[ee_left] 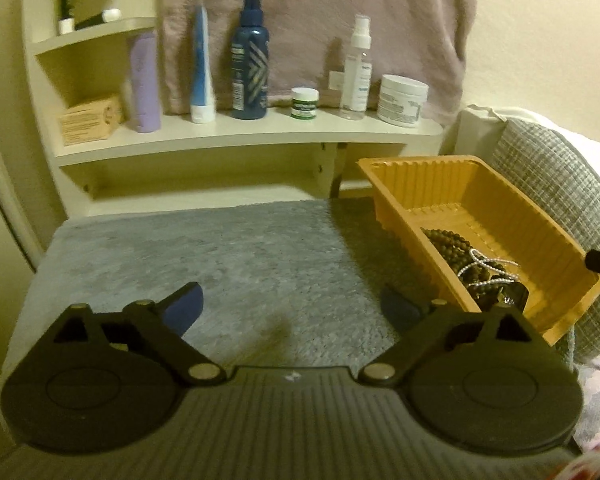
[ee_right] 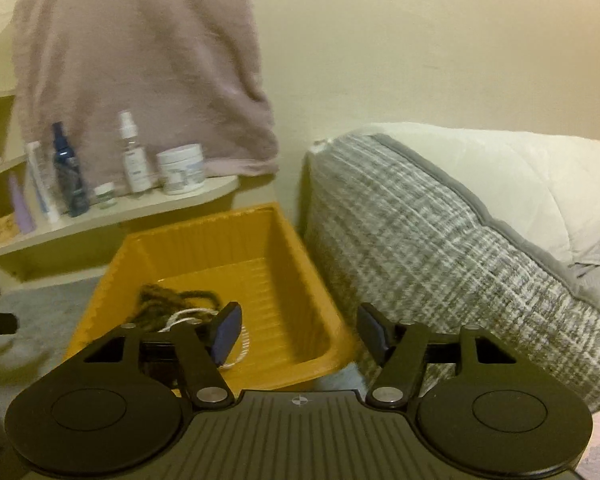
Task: Organize jewelry
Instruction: 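Lower the orange tray flat onto the towel and open the right gripper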
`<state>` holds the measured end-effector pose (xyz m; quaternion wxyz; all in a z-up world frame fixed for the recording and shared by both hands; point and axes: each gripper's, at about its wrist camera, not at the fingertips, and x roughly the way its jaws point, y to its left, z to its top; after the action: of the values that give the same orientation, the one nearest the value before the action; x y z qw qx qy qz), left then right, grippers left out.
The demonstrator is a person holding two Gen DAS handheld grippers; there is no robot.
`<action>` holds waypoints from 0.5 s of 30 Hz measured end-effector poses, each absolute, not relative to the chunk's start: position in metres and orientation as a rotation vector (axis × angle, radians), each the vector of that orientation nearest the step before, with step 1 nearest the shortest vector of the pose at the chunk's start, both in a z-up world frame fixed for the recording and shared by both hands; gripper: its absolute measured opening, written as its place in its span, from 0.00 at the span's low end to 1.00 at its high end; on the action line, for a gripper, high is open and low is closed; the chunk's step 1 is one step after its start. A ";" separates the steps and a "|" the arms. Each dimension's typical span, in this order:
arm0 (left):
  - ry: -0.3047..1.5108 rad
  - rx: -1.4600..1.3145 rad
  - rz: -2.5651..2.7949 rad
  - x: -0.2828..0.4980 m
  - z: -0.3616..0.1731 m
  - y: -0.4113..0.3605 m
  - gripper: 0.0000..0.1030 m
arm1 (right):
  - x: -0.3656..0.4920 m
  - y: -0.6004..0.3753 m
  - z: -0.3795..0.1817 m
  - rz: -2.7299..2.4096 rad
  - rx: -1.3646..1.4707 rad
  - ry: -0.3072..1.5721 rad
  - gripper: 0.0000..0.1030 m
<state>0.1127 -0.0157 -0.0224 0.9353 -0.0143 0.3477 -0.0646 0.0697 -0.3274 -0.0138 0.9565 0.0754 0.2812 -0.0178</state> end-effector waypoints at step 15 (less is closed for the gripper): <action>0.757 -0.128 -0.075 0.045 0.006 -0.001 1.00 | 0.045 -0.248 0.015 0.192 0.191 0.860 0.84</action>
<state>0.0451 -0.0015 0.0058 0.9265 -0.0626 0.3693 -0.0364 0.0451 -0.2479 0.0149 0.9002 0.0924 0.4154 0.0928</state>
